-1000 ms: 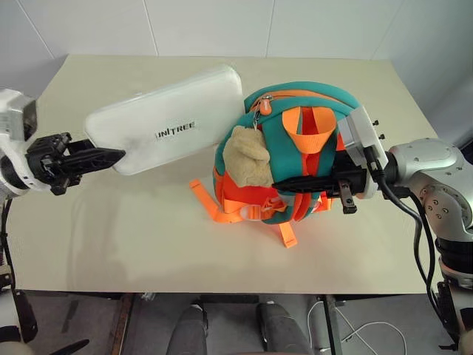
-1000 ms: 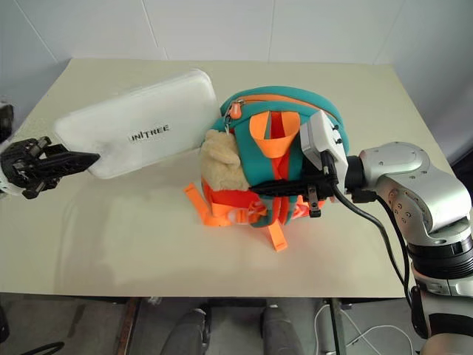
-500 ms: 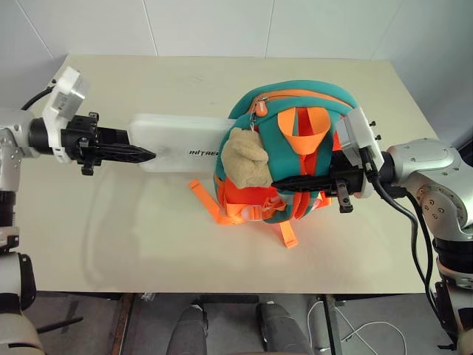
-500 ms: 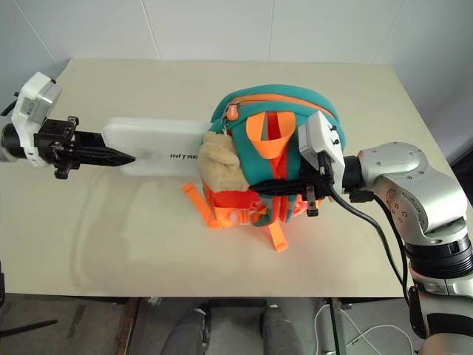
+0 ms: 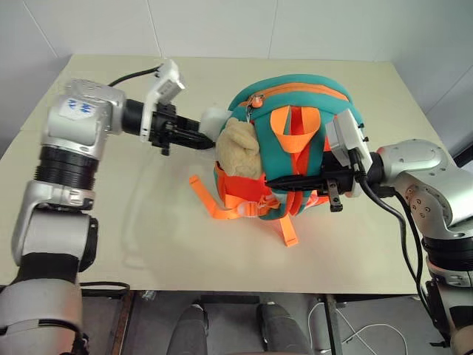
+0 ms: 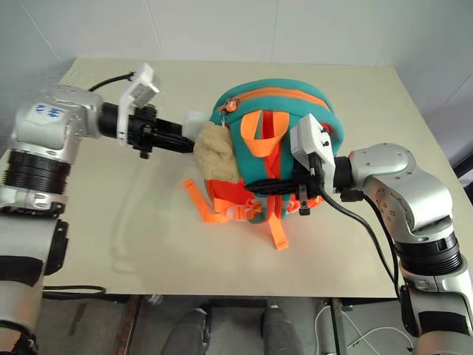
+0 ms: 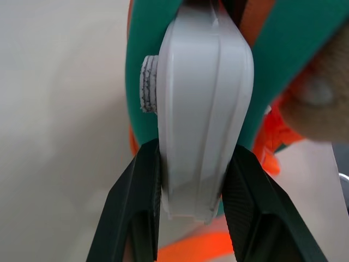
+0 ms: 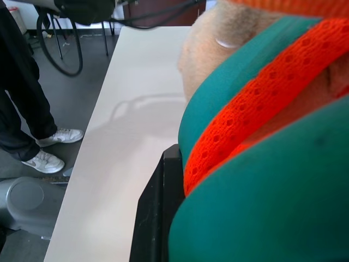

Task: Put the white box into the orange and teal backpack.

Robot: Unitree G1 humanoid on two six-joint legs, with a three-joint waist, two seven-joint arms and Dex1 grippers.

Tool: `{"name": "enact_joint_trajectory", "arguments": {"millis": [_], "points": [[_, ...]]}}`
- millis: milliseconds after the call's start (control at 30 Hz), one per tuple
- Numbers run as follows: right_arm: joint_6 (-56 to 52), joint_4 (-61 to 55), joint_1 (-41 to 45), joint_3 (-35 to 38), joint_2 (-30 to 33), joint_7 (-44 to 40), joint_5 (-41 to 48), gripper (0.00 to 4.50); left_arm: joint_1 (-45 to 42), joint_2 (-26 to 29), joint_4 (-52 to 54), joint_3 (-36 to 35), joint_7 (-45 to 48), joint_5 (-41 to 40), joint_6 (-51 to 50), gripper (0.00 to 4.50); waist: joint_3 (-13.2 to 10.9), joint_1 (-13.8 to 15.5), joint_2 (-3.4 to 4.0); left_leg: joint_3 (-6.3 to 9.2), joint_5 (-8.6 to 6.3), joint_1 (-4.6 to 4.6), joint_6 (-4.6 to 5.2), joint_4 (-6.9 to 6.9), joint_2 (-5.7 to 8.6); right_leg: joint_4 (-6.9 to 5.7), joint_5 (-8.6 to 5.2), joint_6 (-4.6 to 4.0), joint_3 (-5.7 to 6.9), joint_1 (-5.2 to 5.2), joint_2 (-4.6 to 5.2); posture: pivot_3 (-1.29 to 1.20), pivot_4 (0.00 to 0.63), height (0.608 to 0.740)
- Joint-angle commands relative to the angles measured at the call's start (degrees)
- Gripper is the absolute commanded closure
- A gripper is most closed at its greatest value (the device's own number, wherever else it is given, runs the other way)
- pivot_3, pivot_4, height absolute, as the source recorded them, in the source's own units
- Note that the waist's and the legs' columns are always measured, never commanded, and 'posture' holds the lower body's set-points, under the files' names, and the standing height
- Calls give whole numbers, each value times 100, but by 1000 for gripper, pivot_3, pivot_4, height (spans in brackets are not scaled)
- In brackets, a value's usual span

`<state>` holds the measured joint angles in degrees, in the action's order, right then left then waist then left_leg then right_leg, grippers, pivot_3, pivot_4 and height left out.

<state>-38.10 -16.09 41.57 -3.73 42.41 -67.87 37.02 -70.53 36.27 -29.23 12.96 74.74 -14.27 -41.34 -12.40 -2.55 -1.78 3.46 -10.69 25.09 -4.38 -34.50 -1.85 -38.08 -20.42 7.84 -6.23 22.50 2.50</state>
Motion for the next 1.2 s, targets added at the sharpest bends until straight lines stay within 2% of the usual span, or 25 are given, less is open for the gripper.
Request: {"name": "enact_joint_trajectory", "arguments": {"millis": [33,267,400,467,500,600,767,1000,1100,1200], "points": [[95,-163,2,45,-18,-31,42,4500,-205,-463,-298,-63,-583,134,-281,3292,0,15,0,0,0,0,0,-3,1,-2,0,0,0,-1,1,0,150,740],[95,-200,-39,60,-42,0,35,4500,-273,-1169,-795,-224,-1049,183,-215,3293,0,105,0,6,-1,-1,2,-46,6,-20,6,10,0,-14,0,0,150,740],[85,-245,-76,67,-47,44,45,4500,-241,-1241,-697,-283,-934,151,-186,3304,0,107,0,13,5,-1,14,-55,14,9,27,27,1,-37,1,0,150,740],[76,-264,-96,76,-48,68,55,4500,-172,-1150,-506,-244,-778,129,-254,2589,0,101,0,13,6,-3,16,-56,14,20,34,31,1,-46,2,0,150,740],[74,-270,-107,80,-46,73,60,4500,-136,-1096,-421,-223,-739,141,-258,2432,0,95,0,14,6,-2,16,-56,14,22,35,32,0,-47,1,0,150,740],[82,-276,-128,72,-53,77,53,4500,-80,-1010,-240,-250,-726,118,-351,1504,0,90,1,16,6,-2,16,-48,12,21,35,31,1,-41,-1,0,150,740],[106,-223,-100,48,-89,53,21,4500,239,-546,734,-259,-470,-84,-826,107,-1,55,2,12,6,1,15,-36,11,21,33,28,-3,-30,0,0,150,740],[97,-235,-128,58,-81,61,15,4500,755,312,1683,-596,-205,-442,-1044,42,-1,42,3,8,7,2,13,-18,7,17,29,20,-3,-15,-1,0,150,740],[81,-252,-162,66,-66,70,22,4500,1296,823,2494,-1259,49,-1103,-1319,42,-2,-1,3,3,8,4,13,-9,4,18,27,16,-4,-7,0,0,150,740],[76,-257,-181,75,-53,66,27,4500,1586,981,3090,-1707,-55,-1679,-1764,42,-2,-4,3,5,8,6,13,-5,0,14,21,8,1,-4,0,0,150,740]]}}
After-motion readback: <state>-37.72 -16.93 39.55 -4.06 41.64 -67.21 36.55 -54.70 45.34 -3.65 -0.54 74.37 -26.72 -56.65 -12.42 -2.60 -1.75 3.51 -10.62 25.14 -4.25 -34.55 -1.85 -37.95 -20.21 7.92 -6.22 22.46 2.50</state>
